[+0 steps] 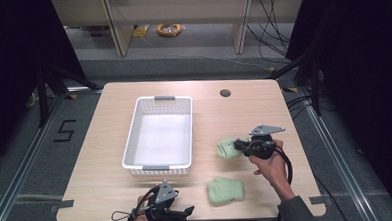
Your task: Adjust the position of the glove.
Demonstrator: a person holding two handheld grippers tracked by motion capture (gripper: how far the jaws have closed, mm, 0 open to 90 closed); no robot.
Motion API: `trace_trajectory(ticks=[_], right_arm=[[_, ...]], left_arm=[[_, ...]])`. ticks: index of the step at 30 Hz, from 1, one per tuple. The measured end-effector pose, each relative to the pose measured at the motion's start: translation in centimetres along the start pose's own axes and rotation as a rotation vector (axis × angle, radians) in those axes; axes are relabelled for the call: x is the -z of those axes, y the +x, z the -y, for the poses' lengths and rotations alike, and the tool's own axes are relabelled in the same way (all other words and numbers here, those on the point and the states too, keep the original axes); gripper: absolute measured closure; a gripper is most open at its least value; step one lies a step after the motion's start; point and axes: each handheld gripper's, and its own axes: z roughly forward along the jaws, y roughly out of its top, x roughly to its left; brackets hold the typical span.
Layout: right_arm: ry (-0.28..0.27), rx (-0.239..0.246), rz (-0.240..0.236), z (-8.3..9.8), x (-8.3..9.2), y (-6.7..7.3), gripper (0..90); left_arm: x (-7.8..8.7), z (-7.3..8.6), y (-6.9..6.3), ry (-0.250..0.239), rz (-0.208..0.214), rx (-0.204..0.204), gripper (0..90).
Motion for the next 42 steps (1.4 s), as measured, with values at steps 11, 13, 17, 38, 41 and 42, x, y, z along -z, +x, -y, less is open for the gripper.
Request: trace_trajectory(ticks=[11,13,17,38,41,42], right_arm=[[-0.048,0.029,-0.076,1.9,3.2,4.3,86.0],[-0.045,0.002,-0.098,2.2,3.5,5.2,86.0],[-0.041,-0.002,-0.117,2.6,3.9,6.1,86.0],[-0.028,-0.067,-0.157,5.7,4.2,8.6,85.8],[-0.018,-0.053,-0.148,6.3,3.7,8.3,85.6],[0.004,-0.066,-0.144,6.7,3.5,8.3,85.6]], left_arm=[[-0.1,0.0,0.0,-0.001,-0.005,0.002,25.9],[-0.1,0.0,0.0,0.002,-0.002,0.002,25.8],[-0.2,0.0,-0.1,-0.003,-0.006,0.028,25.8],[-0.4,0.1,0.0,0.004,-0.004,0.032,25.7],[-0.4,0.1,0.0,0.012,0.005,0.033,25.7],[-0.3,0.1,0.0,0.015,0.007,0.033,25.7]])
